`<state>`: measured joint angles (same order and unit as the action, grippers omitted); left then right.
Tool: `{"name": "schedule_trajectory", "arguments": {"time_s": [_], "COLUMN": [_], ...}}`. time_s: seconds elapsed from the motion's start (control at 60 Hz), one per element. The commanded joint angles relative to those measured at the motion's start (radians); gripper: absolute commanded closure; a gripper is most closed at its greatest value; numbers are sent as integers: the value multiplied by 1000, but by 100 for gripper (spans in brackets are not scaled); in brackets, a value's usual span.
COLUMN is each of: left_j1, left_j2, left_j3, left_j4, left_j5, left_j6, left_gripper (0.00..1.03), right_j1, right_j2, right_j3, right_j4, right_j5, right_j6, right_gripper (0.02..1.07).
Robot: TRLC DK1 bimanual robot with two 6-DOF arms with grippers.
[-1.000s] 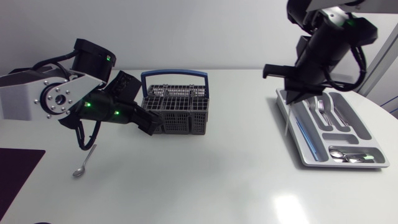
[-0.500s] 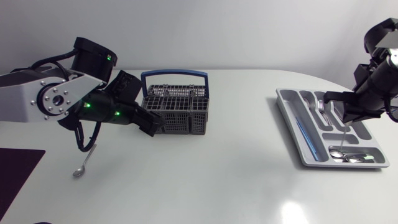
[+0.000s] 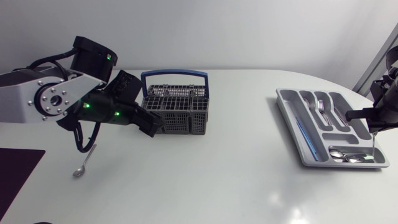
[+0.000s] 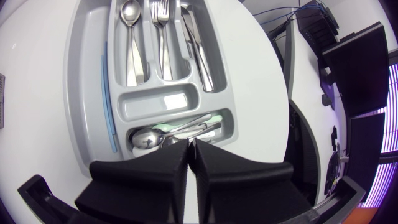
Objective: Unload the cutlery basket into the drawer organizer.
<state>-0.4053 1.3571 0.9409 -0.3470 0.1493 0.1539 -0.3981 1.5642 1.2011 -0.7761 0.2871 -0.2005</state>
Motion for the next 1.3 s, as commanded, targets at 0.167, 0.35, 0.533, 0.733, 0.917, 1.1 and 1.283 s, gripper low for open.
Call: {"name": "schedule_trajectory", "arguments": {"time_s": [0.167,0.35,0.533,0.733,0.917,1.1,1.283], "left_j1": [-12,-13,-13,-10,5,25,51], "left_j2": [-29,-33,-39,-52,-72,-98,-124], "left_j3": [-30,-30,-33,-37,-51,-74,-96], "left_j4": [-12,-15,-18,-21,-23,-24,-24], "left_j5": [-5,-7,-7,-13,-13,-13,-13], "left_j6": [-14,-16,-19,-17,-11,-1,6], "left_gripper": [8,8,8,8,8,8,8], "right_j1": [-33,-38,-25,18,62,110,153], "right_j2": [68,97,103,92,56,13,-90], "right_j3": [-66,-90,-124,-183,-216,-212,-204], "right_j4": [100,150,161,158,124,58,37], "right_j5": [37,37,30,15,1,-75,-112], "right_j6": [-99,-132,-137,-135,-122,-62,-27], "right_gripper": [101,101,95,66,27,7,7]}}
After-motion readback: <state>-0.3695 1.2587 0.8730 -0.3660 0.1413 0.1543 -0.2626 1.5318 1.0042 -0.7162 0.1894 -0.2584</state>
